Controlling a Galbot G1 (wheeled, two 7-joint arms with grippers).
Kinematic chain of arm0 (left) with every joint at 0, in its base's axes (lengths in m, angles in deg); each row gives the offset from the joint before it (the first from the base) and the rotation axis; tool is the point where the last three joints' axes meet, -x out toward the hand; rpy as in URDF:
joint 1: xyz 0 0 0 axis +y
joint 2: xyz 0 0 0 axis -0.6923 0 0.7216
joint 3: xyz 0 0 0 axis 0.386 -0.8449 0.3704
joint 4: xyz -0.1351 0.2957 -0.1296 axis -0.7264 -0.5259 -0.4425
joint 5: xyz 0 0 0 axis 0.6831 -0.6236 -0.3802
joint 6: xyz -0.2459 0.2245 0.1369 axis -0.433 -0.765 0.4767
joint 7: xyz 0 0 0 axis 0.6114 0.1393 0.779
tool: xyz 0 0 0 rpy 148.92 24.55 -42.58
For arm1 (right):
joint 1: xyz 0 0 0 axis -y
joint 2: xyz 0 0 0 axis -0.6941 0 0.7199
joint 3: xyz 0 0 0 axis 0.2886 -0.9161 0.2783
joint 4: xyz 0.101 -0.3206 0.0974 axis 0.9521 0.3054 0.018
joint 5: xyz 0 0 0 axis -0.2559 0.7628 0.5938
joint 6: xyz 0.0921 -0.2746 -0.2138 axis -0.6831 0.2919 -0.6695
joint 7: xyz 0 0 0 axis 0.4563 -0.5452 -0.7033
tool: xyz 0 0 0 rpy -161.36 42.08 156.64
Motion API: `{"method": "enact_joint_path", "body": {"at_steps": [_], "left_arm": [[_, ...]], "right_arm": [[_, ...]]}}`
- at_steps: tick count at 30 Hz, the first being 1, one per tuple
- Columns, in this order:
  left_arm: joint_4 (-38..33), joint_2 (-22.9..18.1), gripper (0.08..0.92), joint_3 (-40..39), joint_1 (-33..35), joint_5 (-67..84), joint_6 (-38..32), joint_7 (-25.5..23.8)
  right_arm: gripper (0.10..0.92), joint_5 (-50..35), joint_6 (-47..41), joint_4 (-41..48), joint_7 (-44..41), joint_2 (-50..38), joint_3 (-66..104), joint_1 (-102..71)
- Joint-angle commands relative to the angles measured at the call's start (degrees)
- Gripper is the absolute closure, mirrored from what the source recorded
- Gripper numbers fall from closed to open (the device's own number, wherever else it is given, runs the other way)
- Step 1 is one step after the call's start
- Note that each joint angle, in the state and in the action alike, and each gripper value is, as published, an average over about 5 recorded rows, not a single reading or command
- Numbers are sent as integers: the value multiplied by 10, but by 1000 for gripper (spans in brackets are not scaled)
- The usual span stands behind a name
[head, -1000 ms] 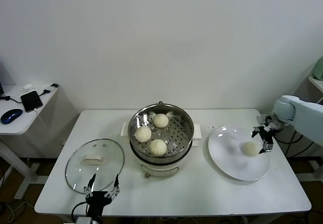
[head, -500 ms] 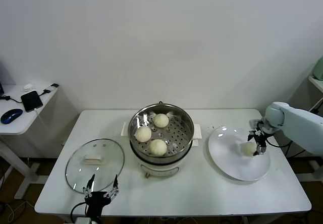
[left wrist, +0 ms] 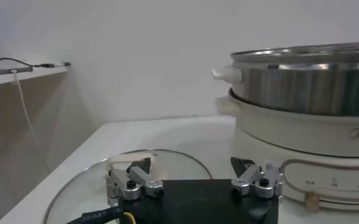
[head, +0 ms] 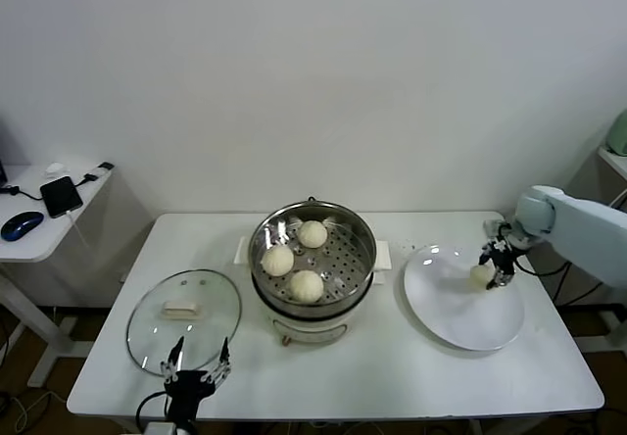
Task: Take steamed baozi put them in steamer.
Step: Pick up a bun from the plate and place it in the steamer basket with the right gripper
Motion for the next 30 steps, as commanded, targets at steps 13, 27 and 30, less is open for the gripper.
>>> {"method": "enact_joint_path", "body": {"at_steps": [13, 27, 30], "left_arm": [[-16, 5, 177, -10, -4, -1, 8, -7], [-17, 3, 177, -10, -4, 2, 5, -7], [-17, 2, 177, -10, -4, 2, 6, -7]], "right_arm": [[397, -489, -195, -355, 106, 197, -203, 412], [400, -374, -210, -225, 165, 253, -186, 200], [398, -363, -207, -199, 164, 256, -180, 178]]}}
